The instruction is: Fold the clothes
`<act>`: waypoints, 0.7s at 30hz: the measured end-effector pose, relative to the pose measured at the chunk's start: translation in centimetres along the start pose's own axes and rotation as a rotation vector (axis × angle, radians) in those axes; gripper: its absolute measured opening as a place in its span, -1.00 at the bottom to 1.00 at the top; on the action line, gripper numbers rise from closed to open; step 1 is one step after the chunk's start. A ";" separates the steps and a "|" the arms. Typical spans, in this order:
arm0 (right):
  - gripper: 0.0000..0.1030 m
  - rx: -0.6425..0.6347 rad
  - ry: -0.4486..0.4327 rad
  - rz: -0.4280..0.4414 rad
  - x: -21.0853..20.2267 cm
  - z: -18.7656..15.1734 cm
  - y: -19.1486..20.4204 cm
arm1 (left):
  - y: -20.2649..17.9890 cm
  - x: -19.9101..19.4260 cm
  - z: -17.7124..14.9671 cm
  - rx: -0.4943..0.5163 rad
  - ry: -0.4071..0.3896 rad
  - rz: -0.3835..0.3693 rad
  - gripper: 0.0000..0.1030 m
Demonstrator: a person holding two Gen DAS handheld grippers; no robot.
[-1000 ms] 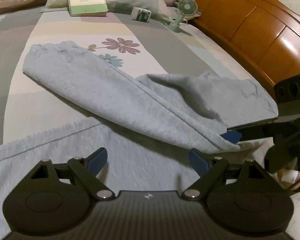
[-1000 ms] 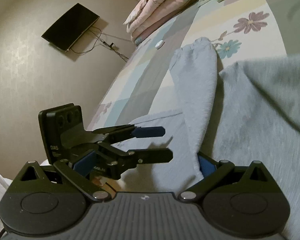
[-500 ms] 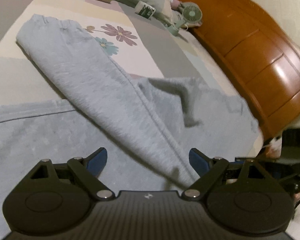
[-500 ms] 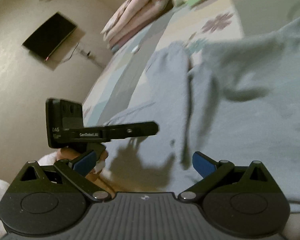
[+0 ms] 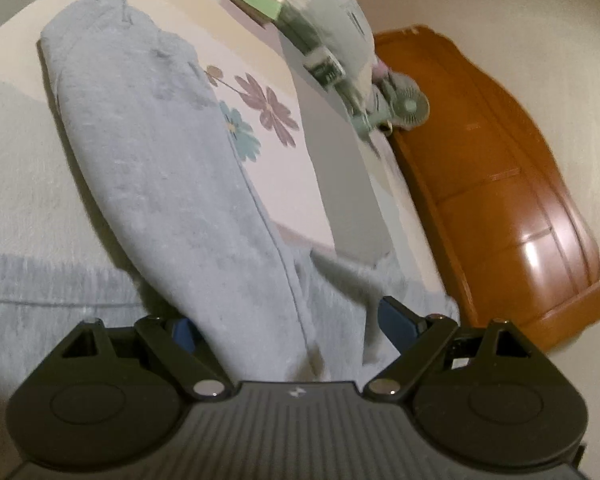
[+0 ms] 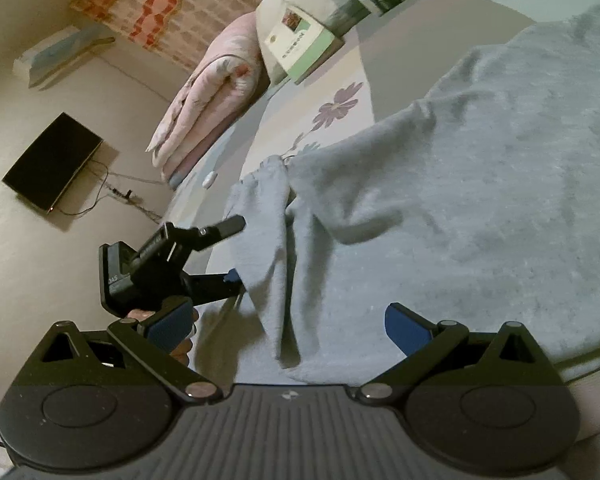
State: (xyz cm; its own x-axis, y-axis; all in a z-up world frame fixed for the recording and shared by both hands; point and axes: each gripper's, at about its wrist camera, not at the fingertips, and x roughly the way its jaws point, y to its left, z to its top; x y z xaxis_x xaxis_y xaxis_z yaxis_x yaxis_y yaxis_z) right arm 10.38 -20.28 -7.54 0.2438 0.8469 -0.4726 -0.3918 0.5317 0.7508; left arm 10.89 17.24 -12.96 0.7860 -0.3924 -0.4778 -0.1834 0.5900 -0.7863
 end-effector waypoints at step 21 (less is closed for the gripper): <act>1.00 -0.154 -0.113 -0.252 -3.1 -0.9 0.1 | -6.5 -4.6 -3.2 0.329 -0.158 0.251 -0.90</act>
State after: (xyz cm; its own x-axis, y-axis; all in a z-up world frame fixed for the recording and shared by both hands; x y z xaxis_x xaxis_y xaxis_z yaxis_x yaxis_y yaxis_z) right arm 8.76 -22.84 -6.42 0.4438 0.6879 -0.5743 -0.4344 0.7257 0.5336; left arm 6.54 12.95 -6.93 0.8264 -0.1102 -0.5523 -0.2029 0.8566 -0.4745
